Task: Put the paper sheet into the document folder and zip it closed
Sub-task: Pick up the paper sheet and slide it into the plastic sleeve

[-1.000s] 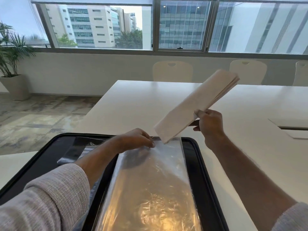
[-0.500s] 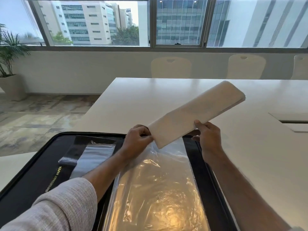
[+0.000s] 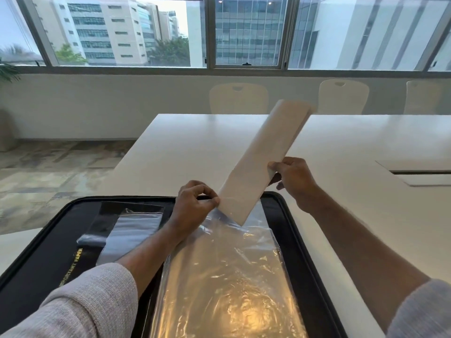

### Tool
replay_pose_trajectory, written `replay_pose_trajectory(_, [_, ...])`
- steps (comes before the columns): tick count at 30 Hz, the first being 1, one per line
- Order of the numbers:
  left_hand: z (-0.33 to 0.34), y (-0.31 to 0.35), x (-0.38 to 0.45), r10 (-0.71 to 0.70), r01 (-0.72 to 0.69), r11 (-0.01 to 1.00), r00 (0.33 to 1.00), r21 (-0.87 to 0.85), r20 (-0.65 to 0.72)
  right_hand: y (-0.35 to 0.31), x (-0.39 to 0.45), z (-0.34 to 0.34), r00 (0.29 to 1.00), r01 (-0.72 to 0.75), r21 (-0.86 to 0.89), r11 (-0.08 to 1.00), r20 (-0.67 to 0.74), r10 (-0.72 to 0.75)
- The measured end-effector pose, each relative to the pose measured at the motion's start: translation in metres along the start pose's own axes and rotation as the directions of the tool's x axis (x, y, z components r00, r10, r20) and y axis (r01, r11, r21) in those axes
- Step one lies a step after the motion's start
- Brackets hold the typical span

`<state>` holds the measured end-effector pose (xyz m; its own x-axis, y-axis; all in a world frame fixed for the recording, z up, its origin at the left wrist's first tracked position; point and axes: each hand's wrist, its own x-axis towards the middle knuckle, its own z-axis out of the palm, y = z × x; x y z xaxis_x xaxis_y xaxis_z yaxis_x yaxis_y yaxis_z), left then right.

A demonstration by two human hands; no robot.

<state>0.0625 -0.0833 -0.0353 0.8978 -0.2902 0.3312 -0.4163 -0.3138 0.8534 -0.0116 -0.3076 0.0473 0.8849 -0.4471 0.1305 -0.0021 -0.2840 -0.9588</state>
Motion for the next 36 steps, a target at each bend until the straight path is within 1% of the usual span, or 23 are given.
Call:
replay_pose_trajectory(4, [-0.002,0.003,-0.002,-0.001,0.001,1.0,0.999,0.0,-0.033,-0.017,0.012,0.005,0.992,0.071,-0.093,0.993,0.115,-0.06])
replay_pose_trajectory(7, [-0.001,0.005,-0.001,-0.013,0.014,1.0,0.999,0.007,-0.046,-0.029,0.02,0.008,0.981,0.129,-0.18,0.975,0.164,-0.099])
replay_pose_trajectory(11, [0.0,0.005,-0.001,-0.025,0.024,1.0,0.996,-0.013,-0.085,-0.042,0.021,0.014,0.965,0.214,-0.315,0.925,0.215,-0.15])
replay_pose_trajectory(13, [0.001,0.005,-0.001,-0.037,0.034,0.999,0.996,-0.036,-0.083,-0.048,0.021,0.019,0.96,0.23,-0.343,0.911,0.233,-0.155])
replay_pose_trajectory(15, [0.001,0.004,-0.001,-0.06,0.053,0.994,0.996,-0.097,-0.068,-0.053,0.021,0.022,0.958,0.223,-0.335,0.915,0.248,-0.142])
replay_pose_trajectory(17, [-0.003,0.006,0.001,-0.06,0.056,0.987,0.998,-0.151,-0.025,-0.057,0.021,0.025,0.959,0.196,-0.318,0.928,0.26,-0.113])
replay_pose_trajectory(20, [-0.014,0.017,0.009,-0.053,0.085,0.955,0.992,-0.285,0.119,-0.061,0.018,0.028,0.96,0.157,-0.308,0.939,0.269,-0.072])
replay_pose_trajectory(21, [-0.018,0.021,0.015,-0.05,0.096,0.953,0.985,-0.289,0.165,-0.062,0.018,0.028,0.964,0.137,-0.287,0.948,0.258,-0.061])
replay_pose_trajectory(23, [-0.025,0.028,0.03,-0.062,0.114,0.964,0.974,-0.239,0.216,-0.066,0.017,0.028,0.975,0.101,-0.25,0.963,0.218,-0.045])
replay_pose_trajectory(25, [-0.032,0.033,0.048,-0.124,0.183,0.957,0.96,-0.225,0.252,-0.068,0.018,0.027,0.985,0.059,-0.206,0.977,0.17,-0.024])
replay_pose_trajectory(26, [-0.034,0.033,0.055,-0.164,0.221,0.957,0.946,-0.188,0.28,-0.069,0.018,0.026,0.989,0.039,-0.179,0.983,0.147,-0.013])
replay_pose_trajectory(27, [-0.037,0.032,0.061,-0.2,0.247,0.962,0.927,-0.114,0.316,-0.069,0.018,0.025,0.992,0.024,-0.157,0.987,0.128,-0.004])
replay_pose_trajectory(29, [-0.042,0.026,0.068,-0.25,0.24,0.968,0.881,0.078,0.402,-0.07,0.018,0.022,0.994,0.006,-0.134,0.991,0.106,0.009])
replay_pose_trajectory(31, [-0.043,0.023,0.073,-0.285,0.228,0.958,0.823,0.174,0.491,-0.07,0.018,0.018,0.995,0.0,-0.122,0.993,0.1,0.013])
replay_pose_trajectory(33, [-0.04,0.025,0.077,-0.327,0.234,0.944,0.744,0.231,0.583,-0.069,0.02,0.016,0.995,0.008,-0.121,0.993,0.099,0.004])
replay_pose_trajectory(36, [-0.03,0.03,0.081,-0.371,0.235,0.929,0.593,0.287,0.715,-0.067,0.023,0.014,0.995,0.029,-0.13,0.991,0.103,-0.016])
